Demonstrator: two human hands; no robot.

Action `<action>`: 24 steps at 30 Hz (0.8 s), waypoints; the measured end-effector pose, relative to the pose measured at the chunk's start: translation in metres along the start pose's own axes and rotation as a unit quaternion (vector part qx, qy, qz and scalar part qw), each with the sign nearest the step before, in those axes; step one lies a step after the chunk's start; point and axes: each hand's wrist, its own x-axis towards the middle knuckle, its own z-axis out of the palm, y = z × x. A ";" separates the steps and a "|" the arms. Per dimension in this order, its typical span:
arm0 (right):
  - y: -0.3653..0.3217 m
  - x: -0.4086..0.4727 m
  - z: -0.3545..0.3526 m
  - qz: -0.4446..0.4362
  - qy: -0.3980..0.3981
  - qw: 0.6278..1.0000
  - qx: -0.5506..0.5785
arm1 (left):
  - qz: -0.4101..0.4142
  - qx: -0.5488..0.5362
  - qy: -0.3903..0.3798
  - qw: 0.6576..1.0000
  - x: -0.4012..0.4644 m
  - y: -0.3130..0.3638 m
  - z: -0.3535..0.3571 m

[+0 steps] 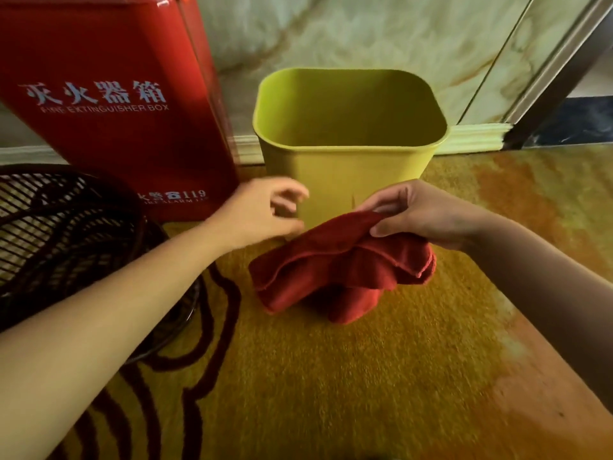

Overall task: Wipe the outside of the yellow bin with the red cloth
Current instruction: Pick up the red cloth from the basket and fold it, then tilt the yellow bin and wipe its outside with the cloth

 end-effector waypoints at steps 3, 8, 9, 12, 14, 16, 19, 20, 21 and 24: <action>0.004 0.001 -0.007 -0.003 0.032 0.999 0.011 | 0.181 0.151 0.198 0.951 0.011 0.021 -0.025; 0.013 0.002 -0.008 0.004 0.107 0.987 0.118 | 0.073 0.285 0.007 0.956 0.051 0.046 -0.044; 0.014 0.001 -0.009 0.001 0.127 0.980 0.153 | 0.061 0.299 0.003 0.952 0.056 0.048 -0.045; 0.014 -0.004 -0.013 -0.011 0.184 0.953 0.240 | 0.072 0.318 0.017 0.945 0.063 0.052 -0.045; 0.012 -0.007 -0.017 -0.014 0.225 0.934 0.277 | 0.097 0.315 0.018 0.944 0.065 0.058 -0.039; 0.008 -0.010 -0.020 -0.018 0.271 0.910 0.314 | 0.111 0.295 0.033 0.949 0.070 0.068 -0.032; -0.005 -0.014 -0.028 -0.053 0.335 0.876 0.343 | 0.091 0.242 0.068 0.964 0.083 0.084 -0.031; -0.010 -0.015 -0.031 -0.073 0.354 0.865 0.347 | 0.072 0.224 0.075 0.969 0.086 0.087 -0.035; -0.016 -0.016 -0.034 -0.096 0.373 0.855 0.349 | 0.051 0.210 0.083 0.973 0.088 0.087 -0.039; -0.034 -0.011 -0.034 -0.176 0.413 0.832 0.326 | -0.004 0.163 0.113 0.980 0.088 0.077 -0.055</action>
